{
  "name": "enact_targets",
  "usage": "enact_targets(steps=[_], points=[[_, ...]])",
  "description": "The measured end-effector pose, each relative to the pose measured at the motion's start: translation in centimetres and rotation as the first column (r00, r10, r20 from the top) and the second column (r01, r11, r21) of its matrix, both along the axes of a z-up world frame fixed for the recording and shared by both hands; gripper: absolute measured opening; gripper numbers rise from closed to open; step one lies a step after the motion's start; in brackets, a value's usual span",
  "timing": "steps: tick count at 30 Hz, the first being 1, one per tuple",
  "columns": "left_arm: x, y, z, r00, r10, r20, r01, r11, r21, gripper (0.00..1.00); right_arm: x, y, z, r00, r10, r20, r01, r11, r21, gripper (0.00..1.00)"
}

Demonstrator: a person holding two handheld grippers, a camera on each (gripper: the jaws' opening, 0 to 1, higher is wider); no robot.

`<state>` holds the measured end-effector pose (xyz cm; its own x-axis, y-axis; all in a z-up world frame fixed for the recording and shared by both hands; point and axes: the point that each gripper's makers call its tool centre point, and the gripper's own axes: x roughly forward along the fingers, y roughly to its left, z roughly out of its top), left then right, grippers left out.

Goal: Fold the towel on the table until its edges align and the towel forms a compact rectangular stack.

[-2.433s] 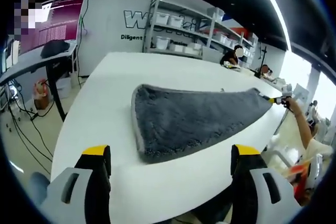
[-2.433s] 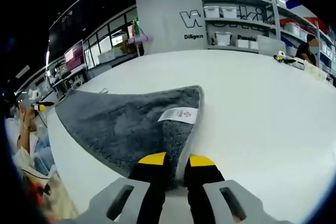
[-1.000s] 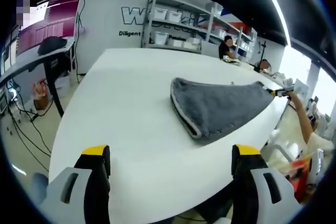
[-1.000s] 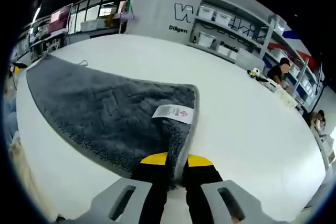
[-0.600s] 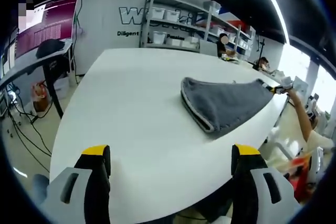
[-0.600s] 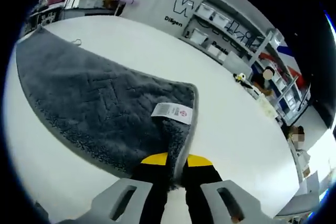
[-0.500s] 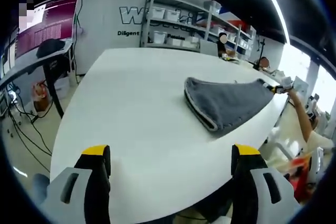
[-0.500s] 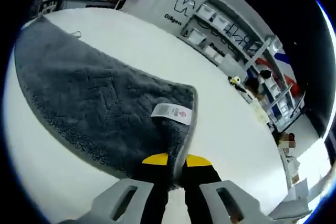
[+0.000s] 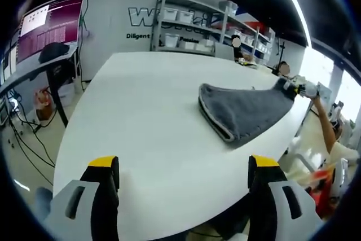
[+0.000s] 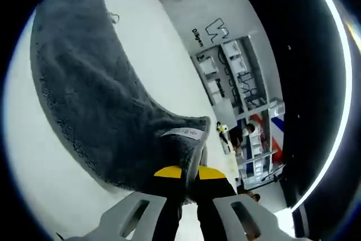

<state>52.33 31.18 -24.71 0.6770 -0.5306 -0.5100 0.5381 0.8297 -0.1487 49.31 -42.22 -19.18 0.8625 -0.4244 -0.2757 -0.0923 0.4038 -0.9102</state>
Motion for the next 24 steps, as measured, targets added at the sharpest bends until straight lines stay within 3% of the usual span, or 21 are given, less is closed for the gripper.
enact_targets(steps=[3, 6, 15, 19, 24], points=[[-0.2, -0.2, 0.0, 1.0, -0.002, 0.001, 0.002, 1.0, 0.009, 0.93, 0.2, 2.6, 0.4, 0.998, 0.06, 0.011, -0.06, 0.998, 0.0, 0.02], [-0.1, -0.2, 0.2, 1.0, -0.005, 0.003, 0.005, 1.0, 0.009, 0.93, 0.5, 4.5, 0.8, 0.995, 0.096, 0.011, -0.095, 0.994, -0.056, 0.02], [-0.3, -0.4, -0.1, 1.0, -0.018, -0.005, 0.018, 1.0, 0.016, 0.92, 1.3, 9.8, -1.0, 0.981, 0.187, -0.056, -0.192, 0.975, -0.11, 0.02], [-0.2, -0.3, -0.2, 1.0, -0.022, -0.01, 0.022, 1.0, 0.018, 0.92, 1.5, 11.9, -1.7, 0.969, 0.239, -0.069, -0.244, 0.965, -0.092, 0.02], [-0.4, -0.8, -0.1, 1.0, -0.03, -0.005, 0.03, 0.999, 0.015, 0.92, 1.8, 13.4, -3.2, 0.952, 0.294, -0.088, -0.295, 0.955, -0.009, 0.03]])
